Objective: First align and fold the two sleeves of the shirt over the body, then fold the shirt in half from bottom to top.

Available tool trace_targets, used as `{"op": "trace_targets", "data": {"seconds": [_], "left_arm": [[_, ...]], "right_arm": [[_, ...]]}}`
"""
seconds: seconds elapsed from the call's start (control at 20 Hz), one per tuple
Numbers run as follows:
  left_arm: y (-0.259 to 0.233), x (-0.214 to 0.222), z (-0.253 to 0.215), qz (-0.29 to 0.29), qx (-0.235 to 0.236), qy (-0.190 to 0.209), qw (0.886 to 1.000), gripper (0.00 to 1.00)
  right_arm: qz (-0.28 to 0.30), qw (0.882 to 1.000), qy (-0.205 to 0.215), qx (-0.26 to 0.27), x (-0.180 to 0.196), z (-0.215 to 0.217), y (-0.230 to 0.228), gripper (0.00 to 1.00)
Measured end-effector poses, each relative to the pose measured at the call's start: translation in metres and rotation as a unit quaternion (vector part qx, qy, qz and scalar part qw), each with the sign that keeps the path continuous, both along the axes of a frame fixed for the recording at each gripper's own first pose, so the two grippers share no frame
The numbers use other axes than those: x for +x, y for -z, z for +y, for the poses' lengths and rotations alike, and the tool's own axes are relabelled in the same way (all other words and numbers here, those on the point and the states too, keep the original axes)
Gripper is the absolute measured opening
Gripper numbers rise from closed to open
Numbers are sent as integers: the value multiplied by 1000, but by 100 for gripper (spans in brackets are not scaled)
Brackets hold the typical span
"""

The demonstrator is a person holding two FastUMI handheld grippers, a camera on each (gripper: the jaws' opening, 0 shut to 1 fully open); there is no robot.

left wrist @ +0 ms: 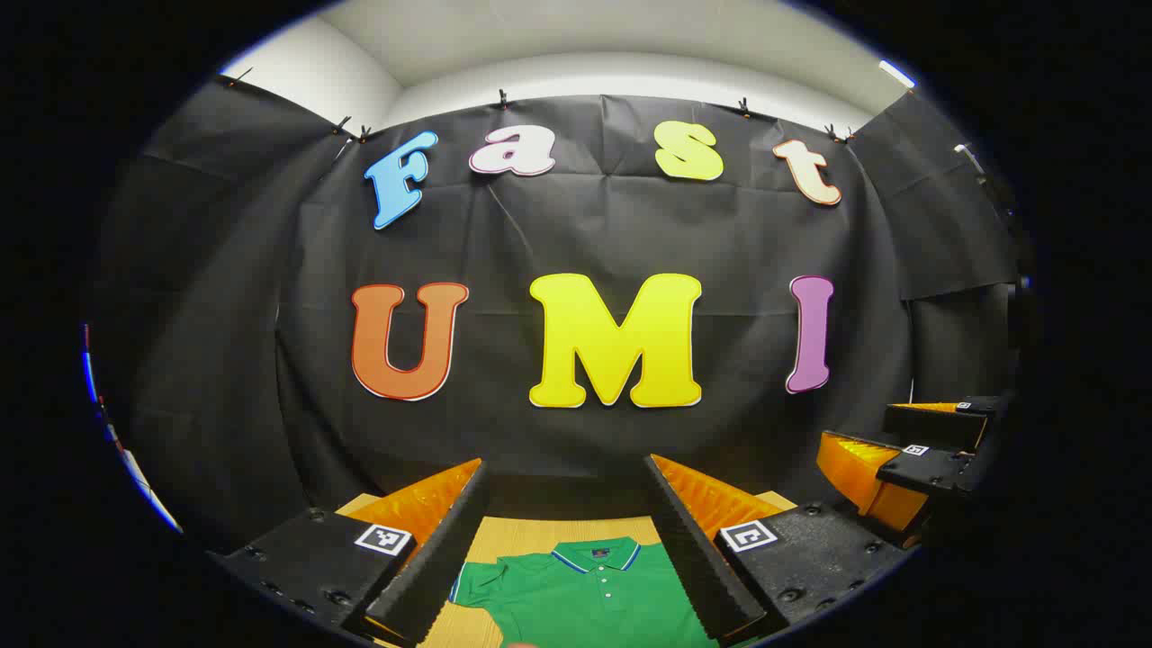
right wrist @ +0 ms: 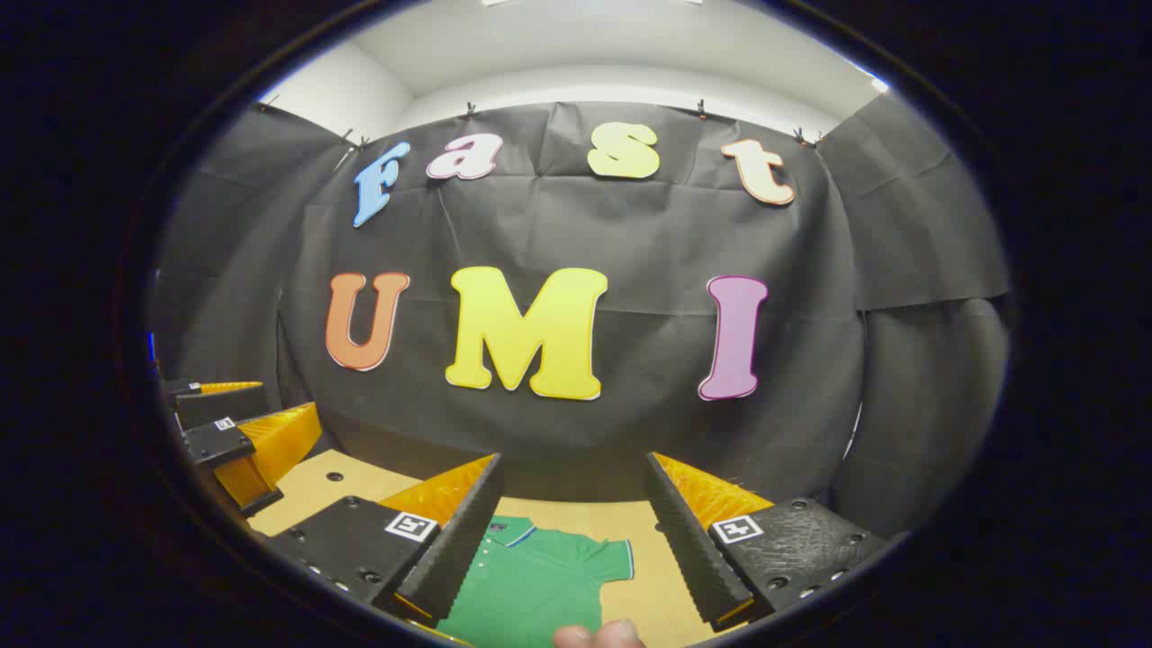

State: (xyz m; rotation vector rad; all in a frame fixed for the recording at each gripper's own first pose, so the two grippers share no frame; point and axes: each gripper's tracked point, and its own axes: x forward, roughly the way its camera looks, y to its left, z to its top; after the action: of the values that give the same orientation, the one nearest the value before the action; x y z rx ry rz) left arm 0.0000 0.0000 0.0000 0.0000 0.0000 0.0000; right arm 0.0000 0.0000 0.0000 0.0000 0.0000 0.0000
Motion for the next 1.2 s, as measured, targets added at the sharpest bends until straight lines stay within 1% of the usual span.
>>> {"op": "trace_targets", "data": {"seconds": [0.05, 0.2, 0.25, 0.35, 0.4, 0.55, 0.65, 0.8, 0.85, 0.95, 1.05, 1.2], "left_arm": [[0, 1, 0, 1, 1, 0, 1000, 100], [0, 0, 0, 2, -1, -1, 1000, 100], [0, 0, 0, 3, -2, -1, 1000, 100], [1, -1, -1, 5, -2, -3, 1000, 100], [1, -1, -2, 5, -2, -3, 1000, 100], [0, -2, -4, 5, -2, -3, 1000, 100], [1, -1, -7, 5, 0, -2, 1000, 100], [0, -1, -10, 3, 0, 0, 1000, 100], [0, 0, -11, 4, 0, 0, 1000, 100], [4, 0, -13, 6, 1, 0, 1000, 100], [5, 2, -13, 8, 1, -2, 1000, 100], [9, 6, -15, 13, 0, -7, 1000, 100]], "right_arm": [[0, 1000, -2, -2, 0, 1, 0, 95], [3, 1000, -6, -2, 0, 2, 2, 95], [3, 1000, -6, -2, 0, 2, 2, 96], [4, 1000, -5, -2, -1, -1, 2, 95], [4, 1000, -4, -1, -2, -3, 4, 96], [7, 1000, -3, 1, -1, -8, 5, 96], [9, 1000, -1, 0, 0, -11, 6, 95], [14, 1000, 1, -2, 4, -17, 10, 96], [16, 1000, 1, -3, 6, -18, 12, 95], [22, 1000, 1, -6, 10, -23, 16, 96], [33, 999, 1, -8, 16, -29, 23, 95], [68, 998, 0, -2, 29, -39, 47, 96]]}}
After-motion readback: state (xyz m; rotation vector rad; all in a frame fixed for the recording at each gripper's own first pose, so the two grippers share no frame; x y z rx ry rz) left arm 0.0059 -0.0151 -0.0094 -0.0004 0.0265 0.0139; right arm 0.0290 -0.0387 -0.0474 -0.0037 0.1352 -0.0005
